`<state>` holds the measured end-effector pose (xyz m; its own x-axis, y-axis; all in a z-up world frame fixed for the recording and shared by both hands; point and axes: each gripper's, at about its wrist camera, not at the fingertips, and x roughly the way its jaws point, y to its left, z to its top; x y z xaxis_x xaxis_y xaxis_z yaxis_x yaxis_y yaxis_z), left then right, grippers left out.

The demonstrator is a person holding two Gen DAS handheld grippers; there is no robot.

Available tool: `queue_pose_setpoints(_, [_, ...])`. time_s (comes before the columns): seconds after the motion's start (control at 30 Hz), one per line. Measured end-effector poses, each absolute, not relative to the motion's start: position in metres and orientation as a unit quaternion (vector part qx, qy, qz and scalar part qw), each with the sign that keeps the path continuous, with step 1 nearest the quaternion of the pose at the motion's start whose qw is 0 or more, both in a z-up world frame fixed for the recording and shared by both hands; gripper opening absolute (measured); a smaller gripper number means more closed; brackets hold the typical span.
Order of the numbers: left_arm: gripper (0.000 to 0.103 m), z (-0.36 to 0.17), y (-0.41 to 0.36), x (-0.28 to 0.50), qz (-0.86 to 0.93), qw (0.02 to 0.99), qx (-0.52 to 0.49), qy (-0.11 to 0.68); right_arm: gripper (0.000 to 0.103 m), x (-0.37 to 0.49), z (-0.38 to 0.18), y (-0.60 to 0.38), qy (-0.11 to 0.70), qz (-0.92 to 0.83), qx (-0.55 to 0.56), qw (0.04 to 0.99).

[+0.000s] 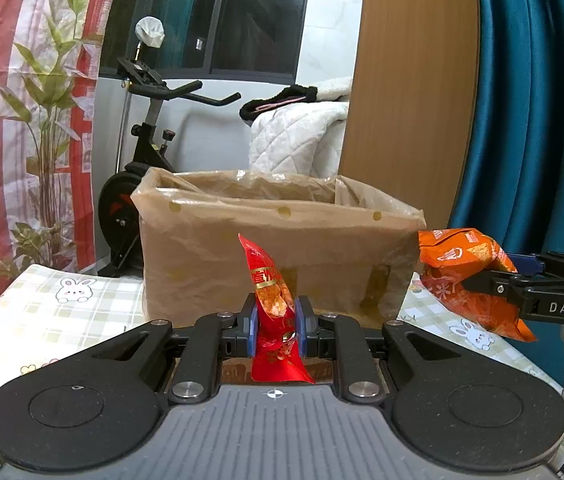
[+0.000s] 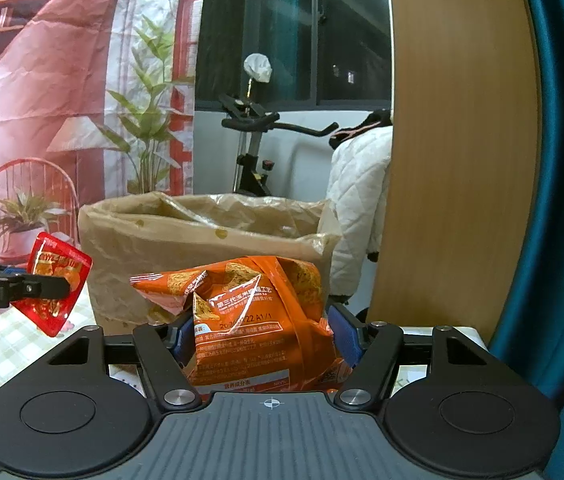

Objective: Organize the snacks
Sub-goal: 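Carry red packet with left tool while right carries orange bag, open both over box, then lower the left tool onto the cracker packet and close it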

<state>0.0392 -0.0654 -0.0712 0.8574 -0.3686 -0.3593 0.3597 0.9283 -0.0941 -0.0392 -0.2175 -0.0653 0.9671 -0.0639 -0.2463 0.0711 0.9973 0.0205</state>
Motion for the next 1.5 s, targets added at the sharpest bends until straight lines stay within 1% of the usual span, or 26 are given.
queue_pose_setpoints(0.23, [0.019, -0.037, -0.056, 0.043, -0.192, 0.97, -0.025, 0.149, 0.063, -0.037, -0.031, -0.226, 0.078, -0.029, 0.009, 0.997])
queue_pose_setpoints(0.4, [0.019, -0.008, -0.055, 0.063, -0.194, 0.973, -0.029, 0.122, 0.063, -0.01, -0.004, -0.229, 0.056, -0.019, -0.014, 0.998])
queue_pose_setpoints(0.57, [0.019, 0.013, -0.053, 0.11, -0.185, 0.973, -0.042, 0.129, 0.062, 0.041, 0.015, -0.227, 0.053, -0.001, -0.029, 0.998])
queue_pose_setpoints(0.77, [0.02, 0.02, -0.06, 0.173, -0.179, 0.968, -0.041, 0.17, 0.063, 0.118, 0.02, -0.232, 0.094, 0.012, 0.004, 0.995])
queue_pose_setpoints(0.8, [0.021, 0.018, -0.061, 0.183, -0.181, 0.966, -0.04, 0.182, 0.064, 0.129, 0.017, -0.233, 0.104, 0.014, 0.012, 0.994])
queue_pose_setpoints(0.83, [0.031, 0.017, -0.062, 0.191, -0.185, 0.963, -0.039, 0.194, 0.066, 0.138, 0.015, -0.234, 0.114, 0.012, 0.018, 0.993])
queue_pose_setpoints(0.87, [0.04, 0.015, -0.061, 0.198, -0.188, 0.961, -0.038, 0.201, 0.068, 0.143, 0.013, -0.235, 0.121, 0.01, 0.022, 0.992])
queue_pose_setpoints(0.9, [0.055, 0.014, -0.059, 0.202, -0.189, 0.96, -0.035, 0.205, 0.069, 0.147, 0.01, -0.235, 0.126, 0.005, 0.026, 0.992])
queue_pose_setpoints(0.93, [0.058, 0.013, -0.057, 0.203, -0.188, 0.96, -0.033, 0.206, 0.069, 0.15, 0.008, -0.236, 0.132, 0.002, 0.031, 0.991])
queue_pose_setpoints(0.97, [0.058, 0.012, -0.054, 0.202, -0.188, 0.96, -0.029, 0.206, 0.071, 0.149, 0.005, -0.237, 0.132, 0.004, 0.04, 0.99])
queue_pose_setpoints(1.03, [0.058, 0.011, -0.045, 0.199, -0.189, 0.958, -0.026, 0.212, 0.08, 0.143, 0.0, -0.24, 0.126, 0.009, 0.063, 0.99])
queue_pose_setpoints(1.2, [0.058, 0.006, -0.012, 0.176, -0.195, 0.954, -0.048, 0.223, 0.081, 0.112, -0.014, -0.234, 0.13, 0.004, 0.086, 0.988])
queue_pose_setpoints(1.3, [0.058, 0.001, 0.007, 0.156, -0.198, 0.951, -0.058, 0.23, 0.081, 0.086, -0.023, -0.223, 0.119, 0.004, 0.089, 0.989])
queue_pose_setpoints(1.43, [0.058, -0.014, 0.026, 0.134, -0.206, 0.946, -0.05, 0.244, 0.083, 0.054, -0.044, -0.207, 0.111, 0.014, 0.105, 0.988])
queue_pose_setpoints(1.5, [0.058, -0.026, 0.032, 0.125, -0.21, 0.944, -0.039, 0.253, 0.084, 0.045, -0.06, -0.197, 0.125, 0.017, 0.112, 0.986])
